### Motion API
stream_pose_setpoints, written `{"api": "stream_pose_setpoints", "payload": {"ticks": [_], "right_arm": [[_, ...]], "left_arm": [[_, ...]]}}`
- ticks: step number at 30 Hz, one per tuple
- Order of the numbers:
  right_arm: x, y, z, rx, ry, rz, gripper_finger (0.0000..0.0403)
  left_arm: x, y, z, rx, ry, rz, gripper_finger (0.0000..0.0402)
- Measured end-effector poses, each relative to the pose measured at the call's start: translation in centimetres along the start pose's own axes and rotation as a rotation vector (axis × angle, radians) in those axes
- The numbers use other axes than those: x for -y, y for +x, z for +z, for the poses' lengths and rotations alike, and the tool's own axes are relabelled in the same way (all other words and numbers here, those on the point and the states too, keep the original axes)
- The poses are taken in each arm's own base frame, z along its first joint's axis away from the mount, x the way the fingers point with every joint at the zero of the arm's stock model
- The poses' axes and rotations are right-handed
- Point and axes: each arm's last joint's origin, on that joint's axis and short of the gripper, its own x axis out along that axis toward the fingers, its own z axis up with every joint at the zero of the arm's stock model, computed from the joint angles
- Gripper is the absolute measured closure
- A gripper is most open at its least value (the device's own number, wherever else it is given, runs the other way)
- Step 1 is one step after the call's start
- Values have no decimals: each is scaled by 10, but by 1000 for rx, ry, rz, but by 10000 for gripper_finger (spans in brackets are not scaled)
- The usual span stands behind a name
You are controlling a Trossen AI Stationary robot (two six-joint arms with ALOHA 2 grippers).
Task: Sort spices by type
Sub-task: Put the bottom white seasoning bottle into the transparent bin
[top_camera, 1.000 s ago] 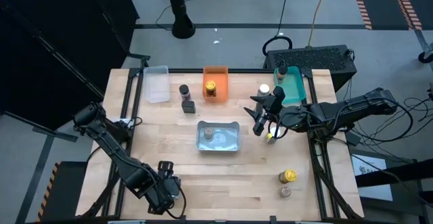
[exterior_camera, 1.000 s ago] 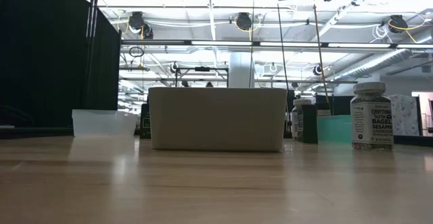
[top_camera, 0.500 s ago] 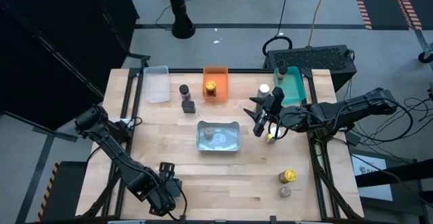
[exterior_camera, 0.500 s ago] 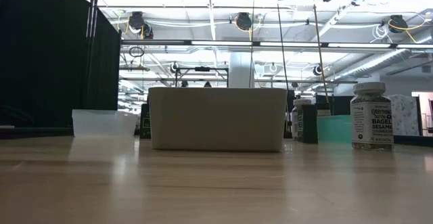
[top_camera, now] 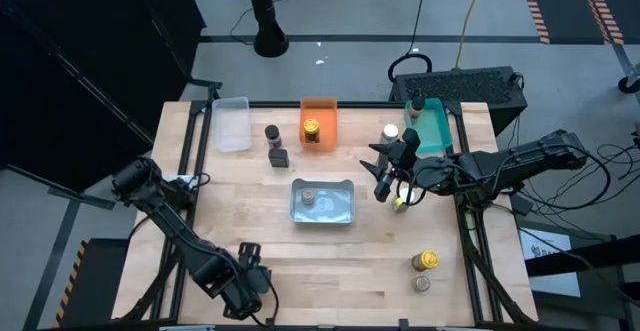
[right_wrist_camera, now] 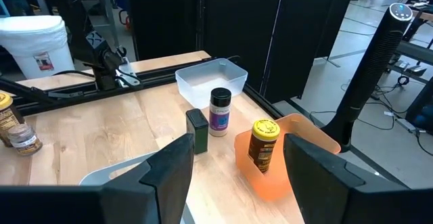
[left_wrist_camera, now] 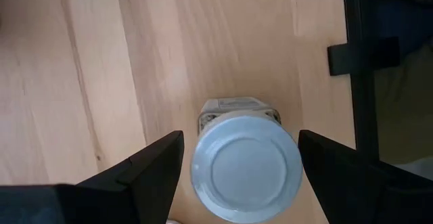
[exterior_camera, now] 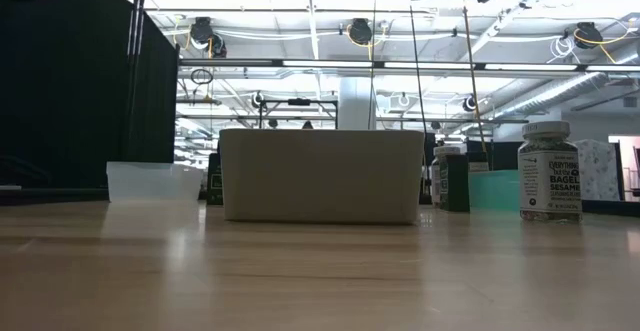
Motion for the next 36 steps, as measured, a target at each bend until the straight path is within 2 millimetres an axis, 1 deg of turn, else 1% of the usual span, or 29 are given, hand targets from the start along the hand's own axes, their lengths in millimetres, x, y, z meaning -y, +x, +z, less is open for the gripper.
{"api": "stream_pose_setpoints", "payload": {"ticks": [4,9,10,13,16,20,23,26,29,31,34,36], "right_arm": [[0,0,0,0,0,0,193],[0,0,0,0,0,0,193],[0,0,0,0,0,0,193],[0,0,0,0,0,0,193],[0,0,0,0,0,0,193],[0,0,-2,-14,10,-4,193],[1,0,-5,-38,12,-15,193],[2,0,-6,-45,20,-19,193],[2,0,-5,-44,32,-19,193],[2,0,-6,-46,32,-19,193],[2,0,-6,-48,43,-18,193],[2,0,-6,-48,48,-18,193]], "left_arm": [[0,0,0,2,0,2,126],[0,0,0,2,1,2,183],[0,0,0,2,0,2,190],[-2,-4,0,3,-1,2,190],[-8,-18,0,-13,-2,36,190],[-25,-51,6,12,13,160,190],[-52,-80,14,70,-59,285,190],[-87,-109,13,117,-191,446,190],[-127,-137,7,186,-326,598,190],[-159,-155,1,228,-437,670,190],[-203,-179,-12,252,-594,733,190],[-229,-191,-23,248,-698,758,190]]}}
